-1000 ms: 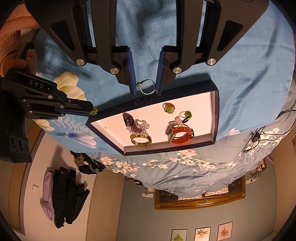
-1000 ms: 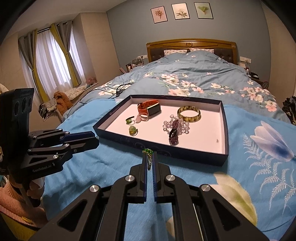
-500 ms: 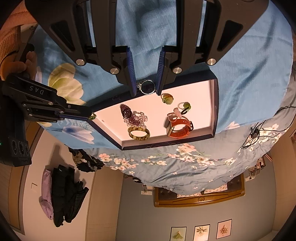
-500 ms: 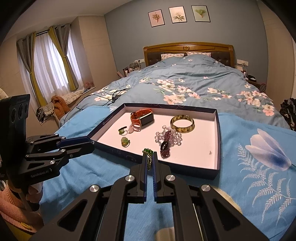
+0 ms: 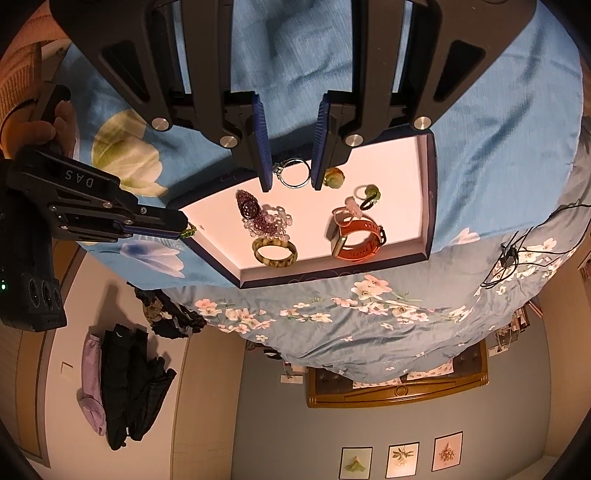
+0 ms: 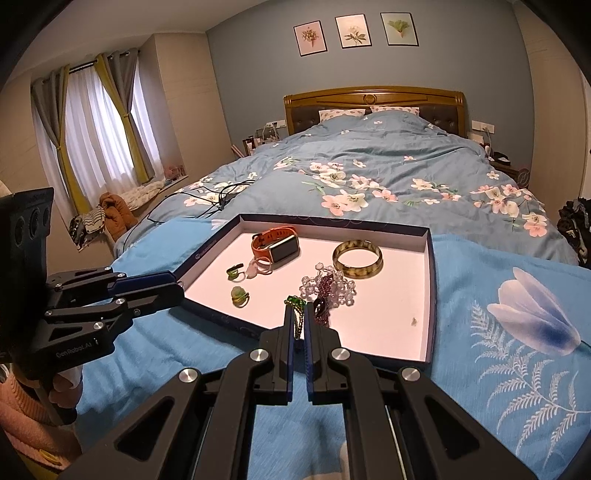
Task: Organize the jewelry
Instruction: 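Carry the silver ring and green beaded ring over the box with both tools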
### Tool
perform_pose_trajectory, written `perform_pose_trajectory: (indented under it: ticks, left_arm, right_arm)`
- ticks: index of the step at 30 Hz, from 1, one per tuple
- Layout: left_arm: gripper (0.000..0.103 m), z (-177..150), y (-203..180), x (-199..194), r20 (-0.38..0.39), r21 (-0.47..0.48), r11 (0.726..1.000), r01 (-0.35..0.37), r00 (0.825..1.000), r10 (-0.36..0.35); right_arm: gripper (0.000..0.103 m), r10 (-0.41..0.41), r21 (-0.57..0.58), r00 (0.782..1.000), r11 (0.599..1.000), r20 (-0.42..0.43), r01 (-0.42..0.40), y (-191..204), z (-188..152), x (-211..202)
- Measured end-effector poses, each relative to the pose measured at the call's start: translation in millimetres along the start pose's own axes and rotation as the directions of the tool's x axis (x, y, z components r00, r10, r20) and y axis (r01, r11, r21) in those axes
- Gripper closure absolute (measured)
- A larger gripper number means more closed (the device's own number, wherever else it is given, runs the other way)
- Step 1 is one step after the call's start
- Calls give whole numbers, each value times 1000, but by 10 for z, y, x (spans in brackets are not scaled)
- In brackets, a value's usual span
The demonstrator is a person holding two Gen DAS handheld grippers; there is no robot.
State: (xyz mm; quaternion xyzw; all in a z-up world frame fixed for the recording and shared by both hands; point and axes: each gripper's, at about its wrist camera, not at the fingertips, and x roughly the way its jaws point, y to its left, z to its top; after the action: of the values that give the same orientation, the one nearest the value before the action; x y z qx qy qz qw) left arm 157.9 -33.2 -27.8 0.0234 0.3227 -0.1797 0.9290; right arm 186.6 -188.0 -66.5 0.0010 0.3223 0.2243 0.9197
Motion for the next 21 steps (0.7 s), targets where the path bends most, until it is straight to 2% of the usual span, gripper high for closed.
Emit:
perform_pose_trajectory:
  ticks: [21]
  left_arm:
    - [81, 111, 32, 121, 4, -2, 1000, -13, 1000, 13]
  right_arm:
    - [99, -2, 4, 1000, 1000, -2, 2, -92, 84, 107]
